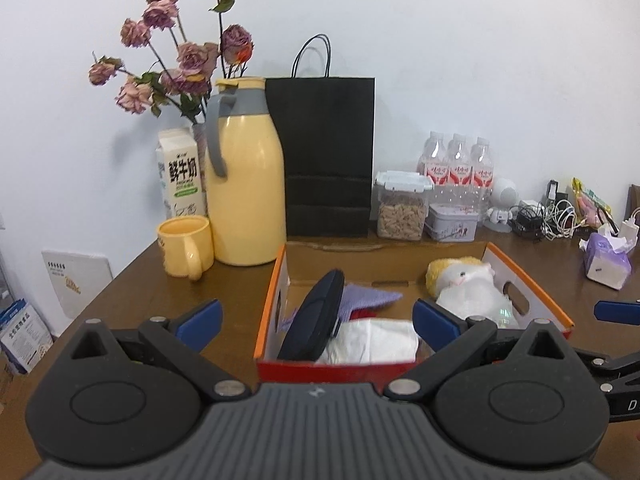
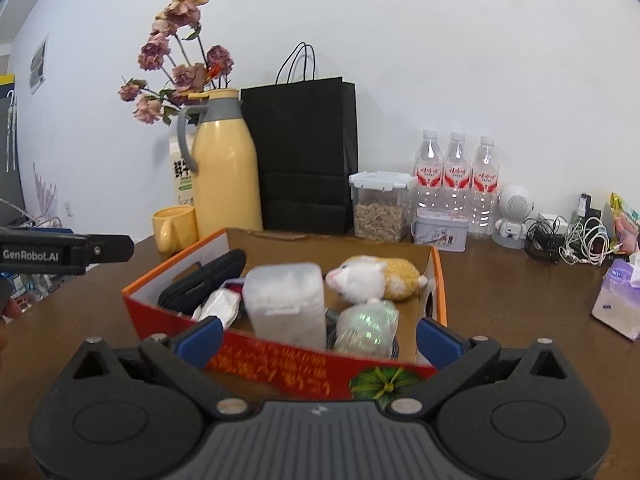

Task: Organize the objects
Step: 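Move both tools back to the table toward the remaining white caps, then grasp a flat white cap with the left tool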

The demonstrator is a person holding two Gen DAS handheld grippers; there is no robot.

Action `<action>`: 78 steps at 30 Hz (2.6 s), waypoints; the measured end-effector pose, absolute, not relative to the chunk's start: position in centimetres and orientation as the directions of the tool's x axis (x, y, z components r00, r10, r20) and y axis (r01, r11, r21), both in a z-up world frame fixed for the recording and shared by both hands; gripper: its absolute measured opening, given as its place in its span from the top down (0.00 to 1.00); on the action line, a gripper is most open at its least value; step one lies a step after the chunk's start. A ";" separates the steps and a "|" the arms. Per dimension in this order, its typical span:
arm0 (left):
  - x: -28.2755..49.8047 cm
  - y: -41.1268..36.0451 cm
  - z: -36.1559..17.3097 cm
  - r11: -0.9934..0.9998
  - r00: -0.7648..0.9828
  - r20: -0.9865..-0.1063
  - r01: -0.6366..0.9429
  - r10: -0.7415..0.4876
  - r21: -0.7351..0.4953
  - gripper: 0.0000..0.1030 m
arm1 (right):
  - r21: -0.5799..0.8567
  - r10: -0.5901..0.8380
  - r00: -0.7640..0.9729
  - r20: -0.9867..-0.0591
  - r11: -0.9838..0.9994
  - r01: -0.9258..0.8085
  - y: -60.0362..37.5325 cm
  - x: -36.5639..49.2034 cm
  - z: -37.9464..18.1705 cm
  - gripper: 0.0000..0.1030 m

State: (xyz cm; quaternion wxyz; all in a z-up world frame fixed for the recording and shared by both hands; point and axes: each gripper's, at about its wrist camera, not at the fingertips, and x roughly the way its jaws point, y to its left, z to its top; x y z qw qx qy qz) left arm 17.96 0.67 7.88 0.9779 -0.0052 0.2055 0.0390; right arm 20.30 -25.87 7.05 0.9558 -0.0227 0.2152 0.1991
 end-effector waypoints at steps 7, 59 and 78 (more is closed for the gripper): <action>15.4 1.0 6.6 0.997 0.891 -0.448 -0.080 0.074 0.005 0.00 | 0.038 0.374 0.807 -0.458 0.915 -0.402 -25.8 17.6 5.9 0.00; 9.1 5.5 1.3 0.985 0.807 -0.582 -0.162 0.101 -0.054 0.00 | 0.041 0.546 0.602 -0.582 0.759 -0.649 -18.0 10.8 -0.6 0.88; 14.3 -0.9 -1.2 1.000 0.771 -0.637 -0.020 0.011 -0.008 0.00 | 0.035 0.446 0.720 -0.532 0.861 -0.508 -23.9 13.4 0.4 0.88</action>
